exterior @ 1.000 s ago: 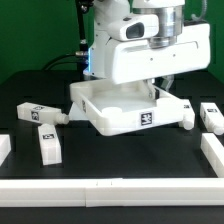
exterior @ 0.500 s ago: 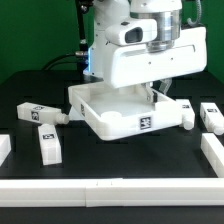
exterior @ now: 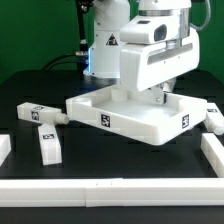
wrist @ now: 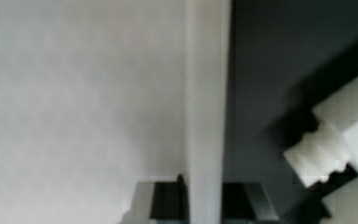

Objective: Assemble desk

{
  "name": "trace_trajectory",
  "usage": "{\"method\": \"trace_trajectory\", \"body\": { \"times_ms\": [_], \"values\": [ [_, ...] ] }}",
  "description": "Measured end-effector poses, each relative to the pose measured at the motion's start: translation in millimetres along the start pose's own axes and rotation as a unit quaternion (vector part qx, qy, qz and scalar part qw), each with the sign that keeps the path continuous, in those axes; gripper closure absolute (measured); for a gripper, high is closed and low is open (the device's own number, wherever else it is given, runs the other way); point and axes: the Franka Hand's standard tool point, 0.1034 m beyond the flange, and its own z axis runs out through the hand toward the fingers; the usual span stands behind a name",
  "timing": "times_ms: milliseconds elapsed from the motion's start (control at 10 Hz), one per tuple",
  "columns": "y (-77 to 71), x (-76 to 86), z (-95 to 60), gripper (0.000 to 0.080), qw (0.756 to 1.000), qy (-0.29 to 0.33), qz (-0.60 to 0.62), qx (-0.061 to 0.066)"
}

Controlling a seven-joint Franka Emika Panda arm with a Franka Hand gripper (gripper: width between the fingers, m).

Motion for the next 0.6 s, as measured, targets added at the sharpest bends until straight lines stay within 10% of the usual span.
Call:
{"method": "trace_trajectory", "body": {
  "times_ms": [300, 600],
  "values": [
    [30.5, 24.4, -2.9, 0.0746, 0.977, -0.006, -0.212, -0.016],
    [34.1, 25.4, 9.1, 0.0745, 0.951, -0.027, -0.307, 0.003]
  ]
}}
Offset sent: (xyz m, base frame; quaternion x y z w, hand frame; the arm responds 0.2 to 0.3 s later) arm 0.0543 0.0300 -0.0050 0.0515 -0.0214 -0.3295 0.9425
